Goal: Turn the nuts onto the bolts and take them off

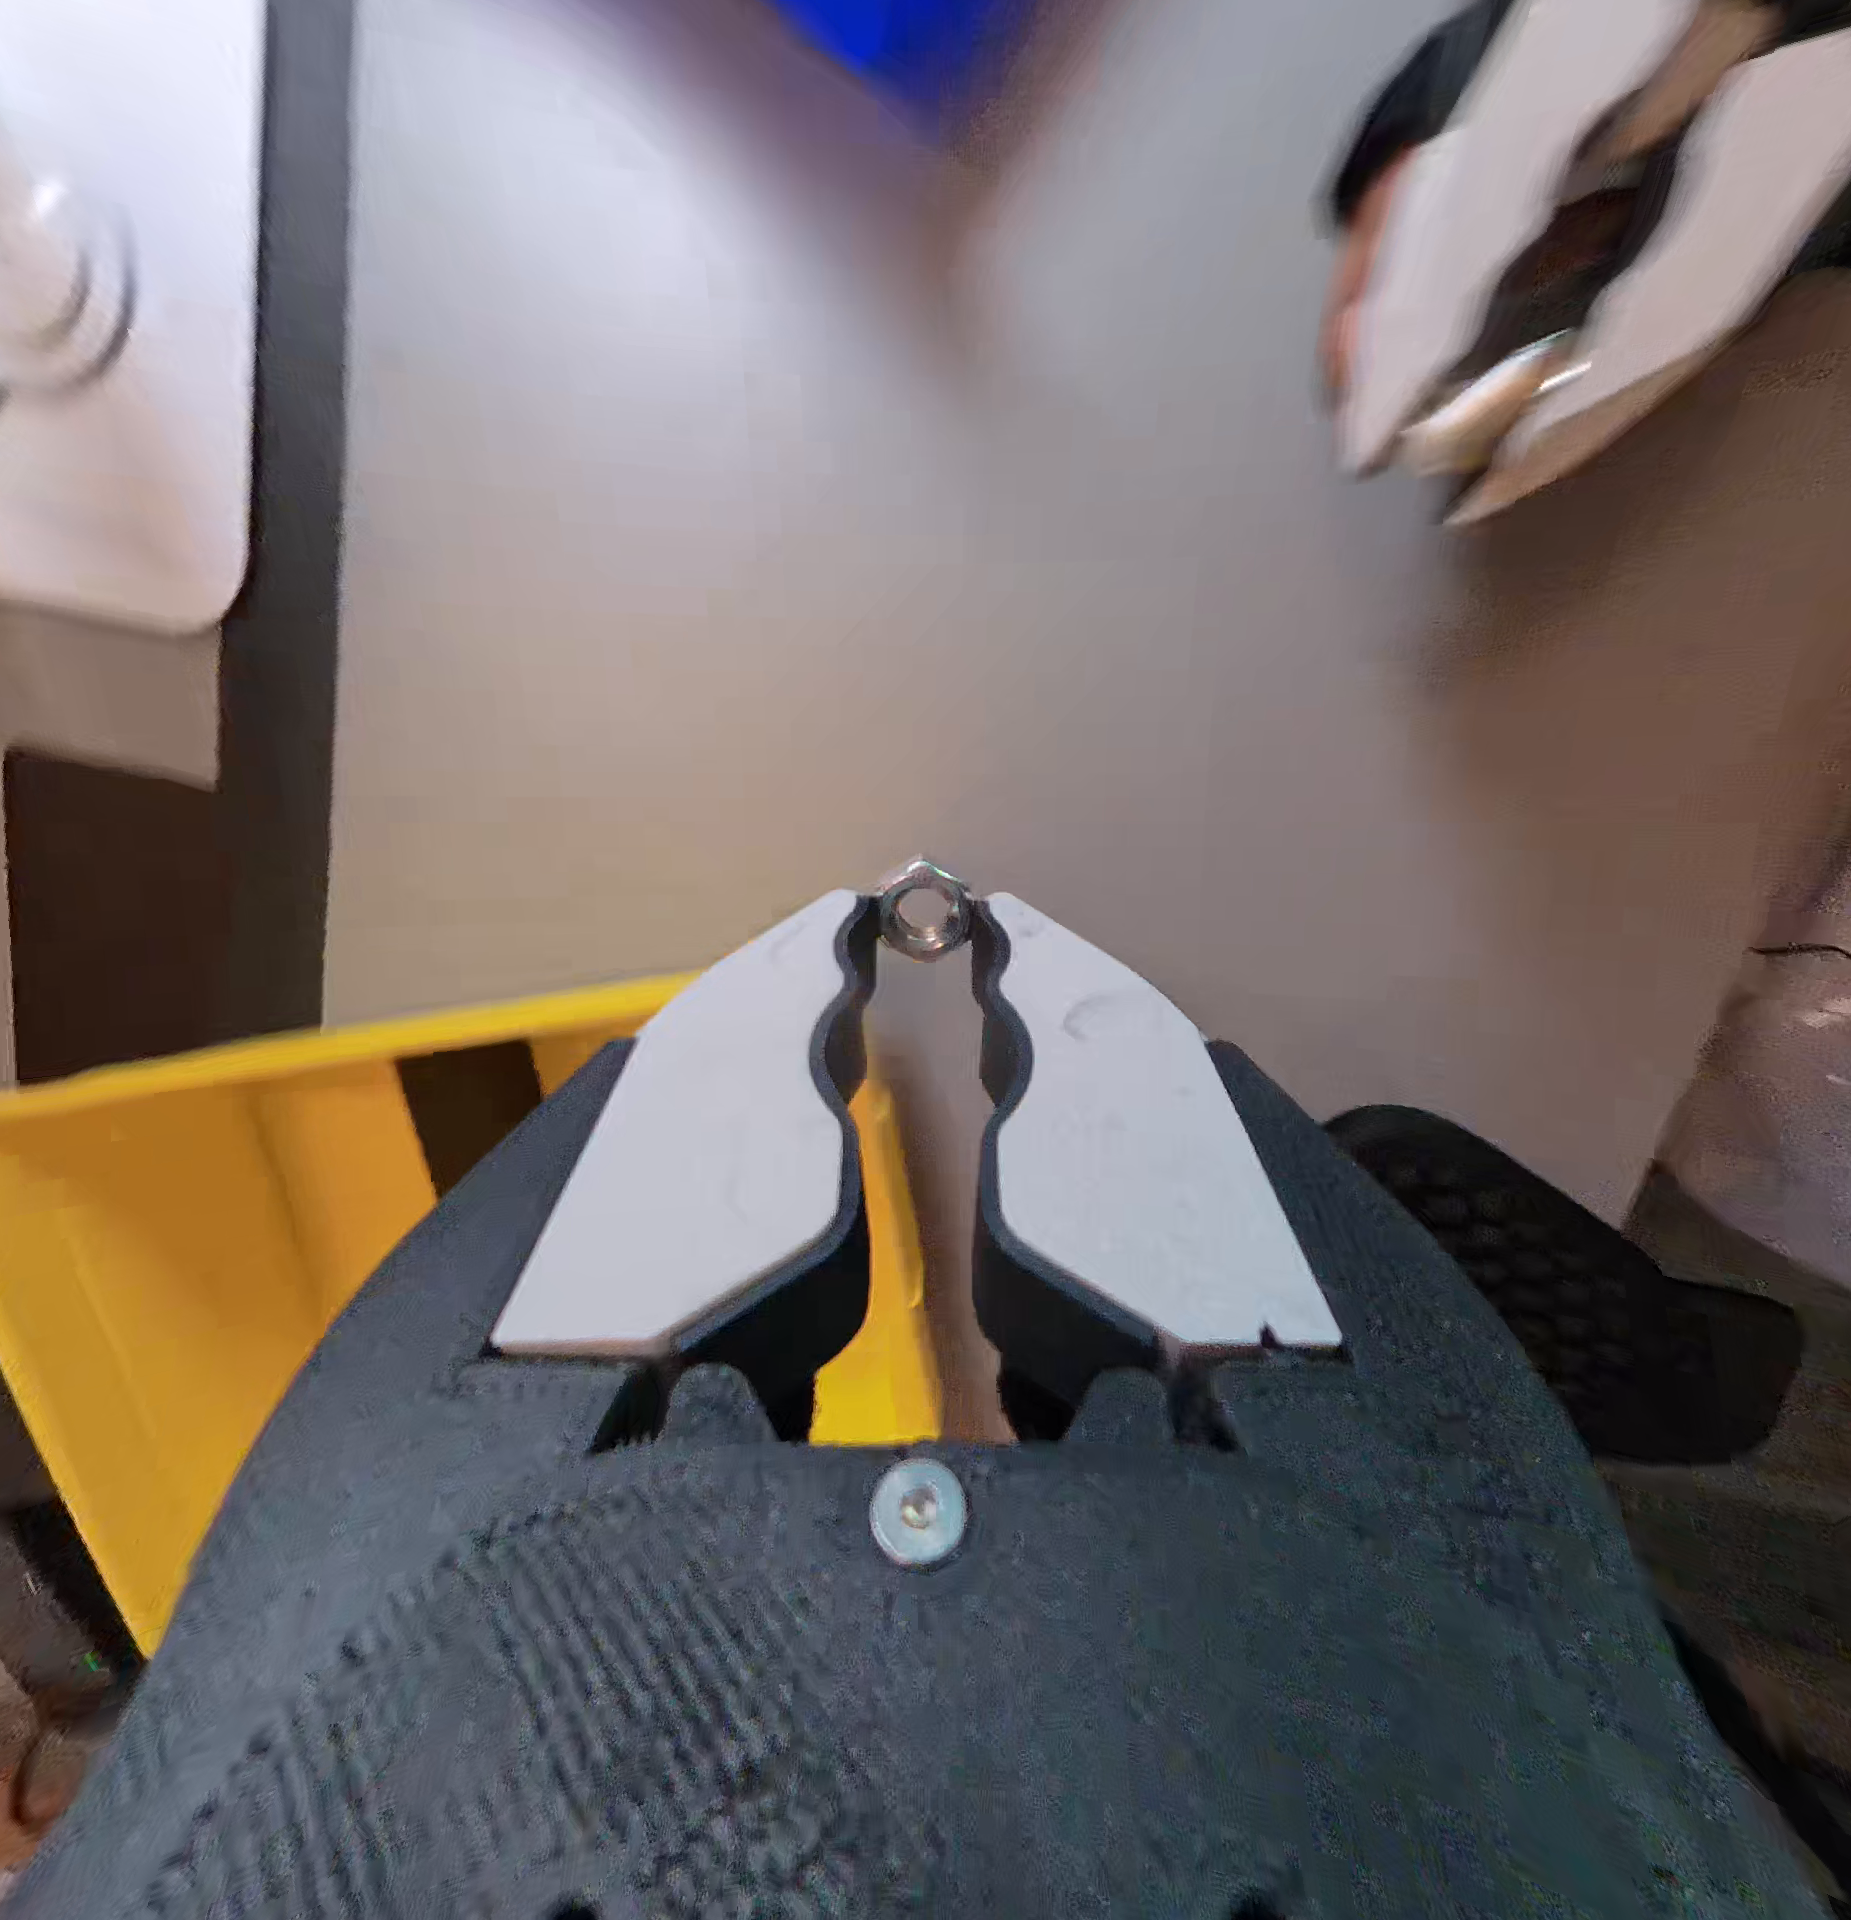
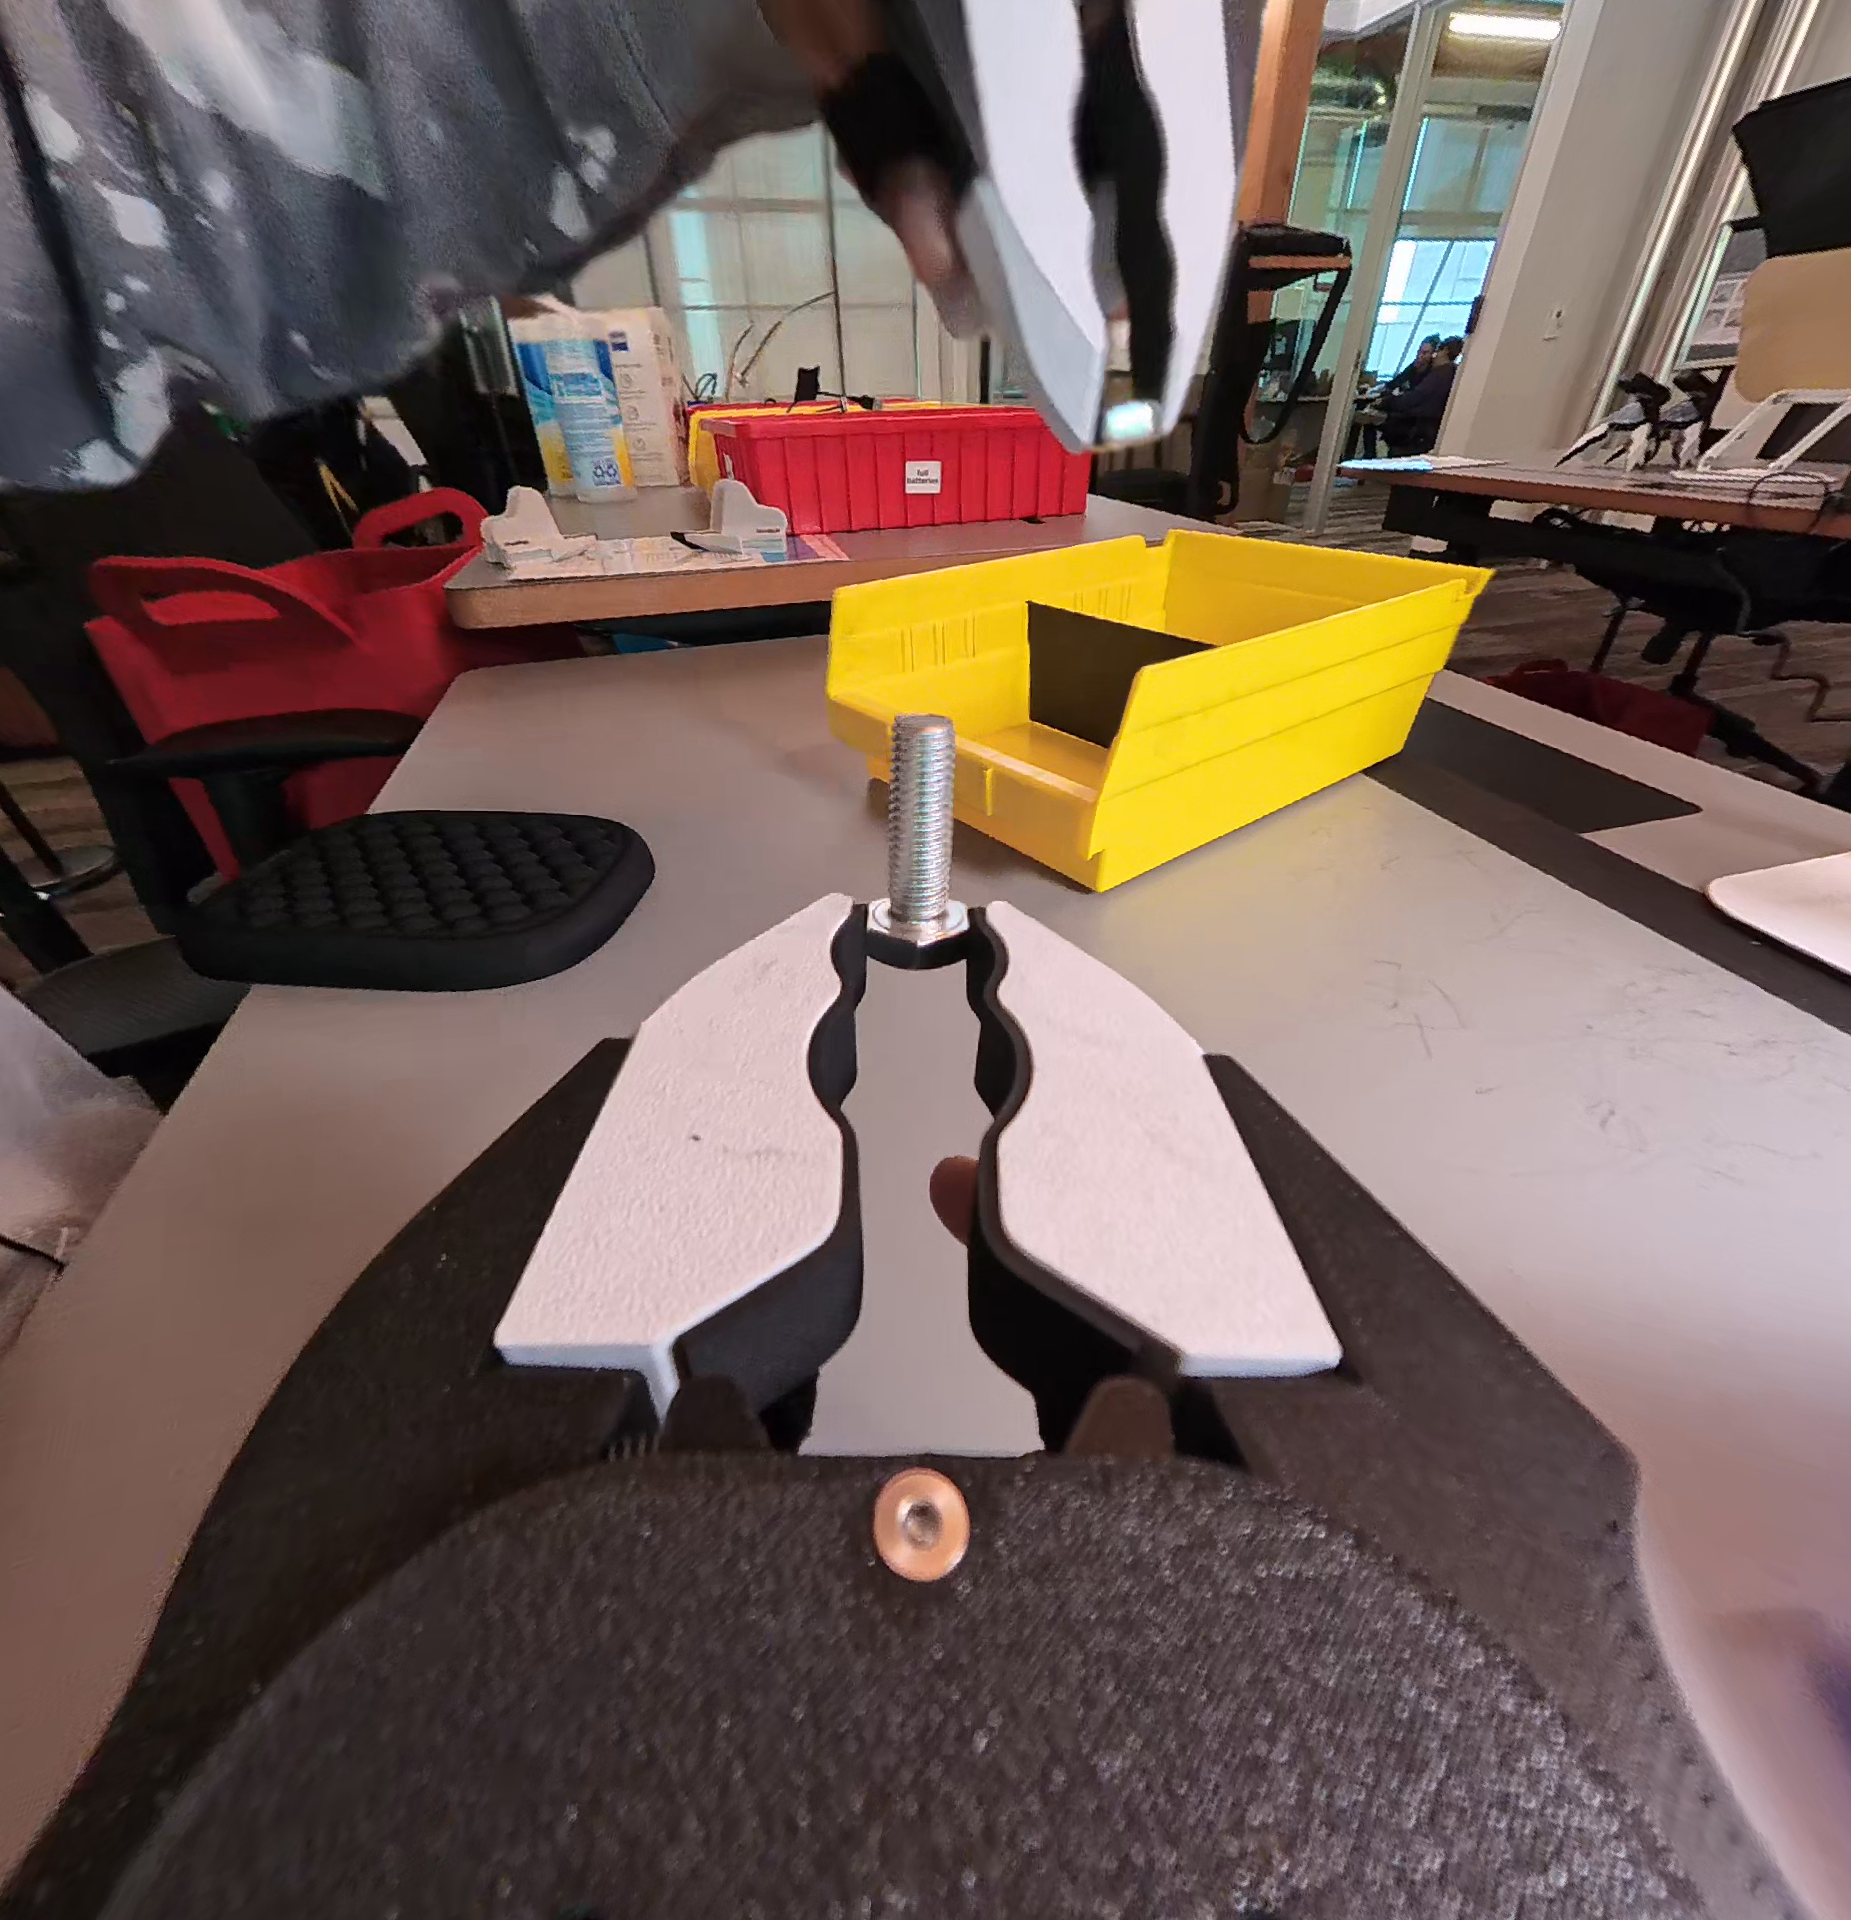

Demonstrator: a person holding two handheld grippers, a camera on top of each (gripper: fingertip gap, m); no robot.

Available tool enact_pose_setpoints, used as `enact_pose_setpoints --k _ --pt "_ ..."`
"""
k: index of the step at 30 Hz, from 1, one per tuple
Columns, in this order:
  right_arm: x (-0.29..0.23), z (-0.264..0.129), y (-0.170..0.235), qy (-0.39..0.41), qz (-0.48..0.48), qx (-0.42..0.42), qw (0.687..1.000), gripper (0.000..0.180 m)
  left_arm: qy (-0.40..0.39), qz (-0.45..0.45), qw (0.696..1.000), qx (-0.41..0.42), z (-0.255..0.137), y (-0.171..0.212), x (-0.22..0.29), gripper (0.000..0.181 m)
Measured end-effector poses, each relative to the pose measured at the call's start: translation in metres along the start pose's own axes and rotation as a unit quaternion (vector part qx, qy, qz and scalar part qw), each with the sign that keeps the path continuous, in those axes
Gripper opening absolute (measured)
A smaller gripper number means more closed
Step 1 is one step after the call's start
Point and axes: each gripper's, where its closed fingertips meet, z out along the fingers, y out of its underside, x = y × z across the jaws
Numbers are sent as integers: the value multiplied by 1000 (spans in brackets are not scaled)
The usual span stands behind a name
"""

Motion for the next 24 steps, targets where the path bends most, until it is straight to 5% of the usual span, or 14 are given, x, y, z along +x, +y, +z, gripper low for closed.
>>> enact_pose_setpoints --k 1,10,24 --pt "0 1 0 5 -4 0 1000 18 11 27 1000 1 0 -15 18 19" --pt "-6 2 -5 19 -32 6 999 18 59 164 985 -3 26 -76 107 18" --pt "-5 1 -6 22 -47 7 999 18 65 176 982 -16 42 -75 109 18"
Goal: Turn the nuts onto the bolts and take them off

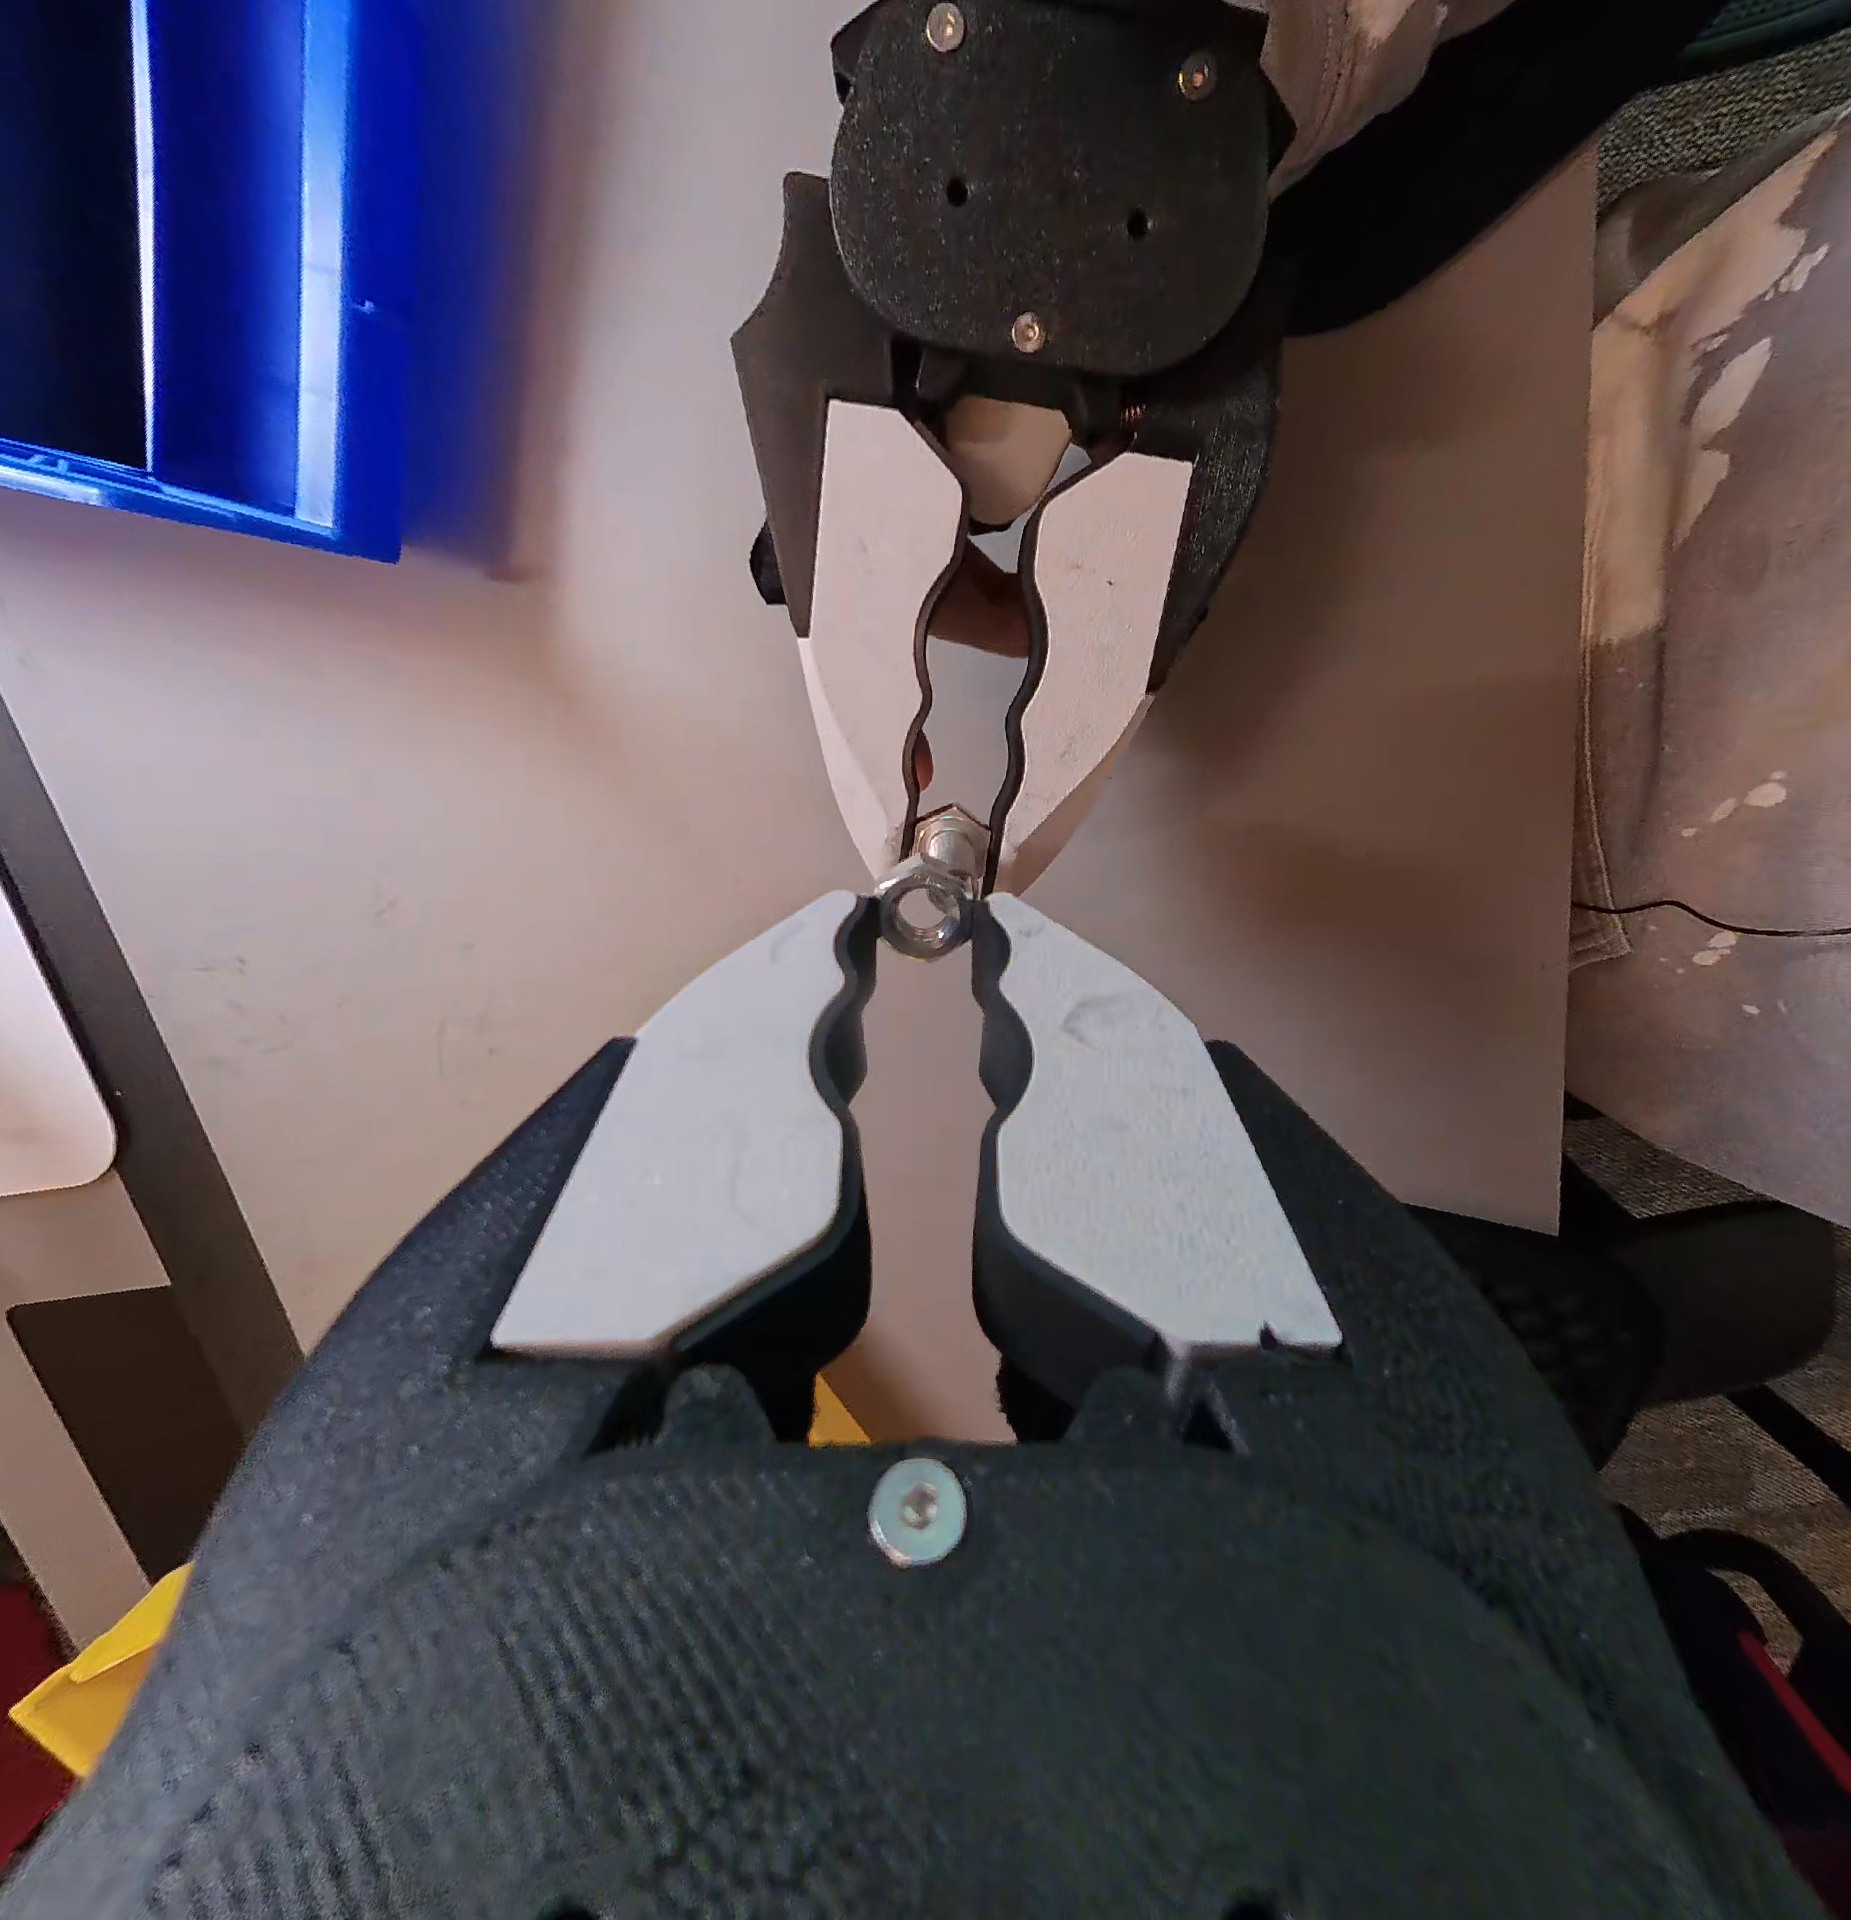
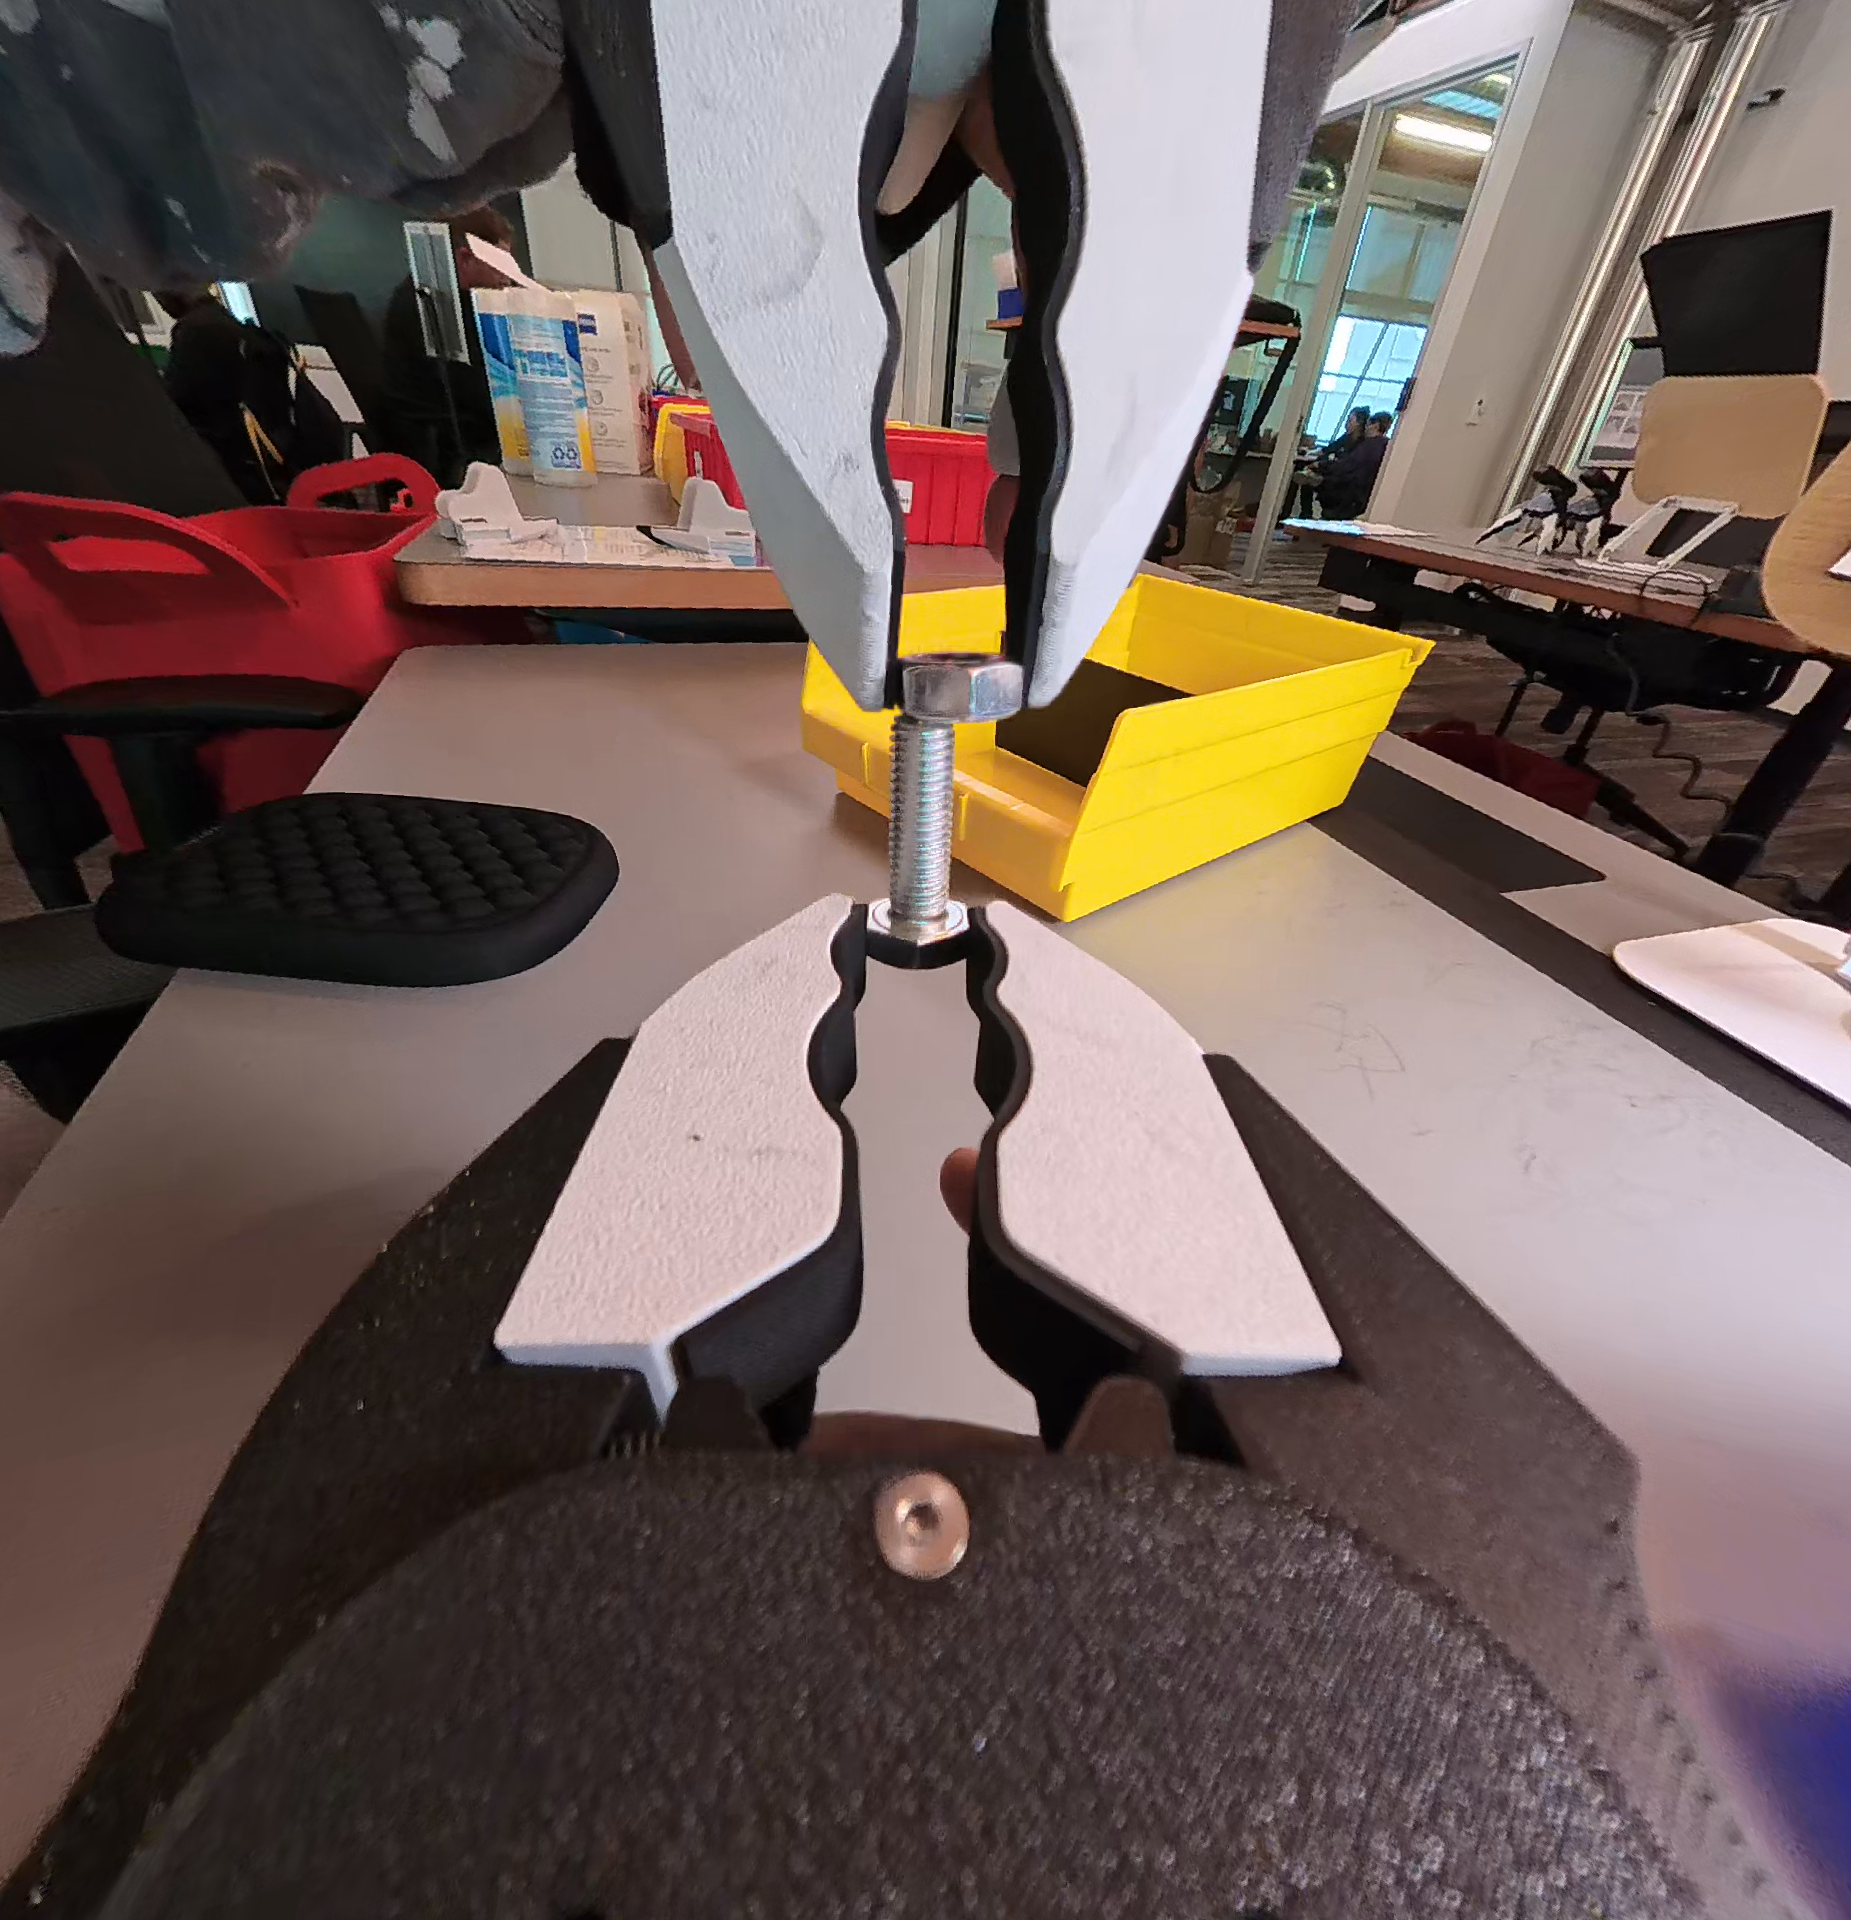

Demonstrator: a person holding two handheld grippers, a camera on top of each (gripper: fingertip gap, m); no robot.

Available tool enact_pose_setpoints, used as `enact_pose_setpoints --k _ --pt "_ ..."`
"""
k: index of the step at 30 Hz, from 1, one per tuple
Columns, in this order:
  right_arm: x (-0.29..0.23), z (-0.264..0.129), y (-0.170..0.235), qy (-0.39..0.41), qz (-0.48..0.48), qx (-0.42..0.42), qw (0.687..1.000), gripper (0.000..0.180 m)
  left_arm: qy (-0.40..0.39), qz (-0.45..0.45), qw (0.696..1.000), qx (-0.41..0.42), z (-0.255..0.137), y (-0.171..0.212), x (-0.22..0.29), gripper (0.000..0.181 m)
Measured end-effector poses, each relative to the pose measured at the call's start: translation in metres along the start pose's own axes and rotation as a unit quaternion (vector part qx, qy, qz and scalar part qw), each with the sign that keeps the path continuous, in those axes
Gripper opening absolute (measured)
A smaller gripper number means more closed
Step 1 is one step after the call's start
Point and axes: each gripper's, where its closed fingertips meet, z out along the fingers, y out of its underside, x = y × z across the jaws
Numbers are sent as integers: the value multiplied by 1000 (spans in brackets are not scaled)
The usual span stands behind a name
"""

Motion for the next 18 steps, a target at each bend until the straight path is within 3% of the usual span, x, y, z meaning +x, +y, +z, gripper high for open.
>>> enact_pose_setpoints --k 18 --pt "-1 2 -1 3 6 13 1000 18 10 3 1000 -6 2 1 6 19"
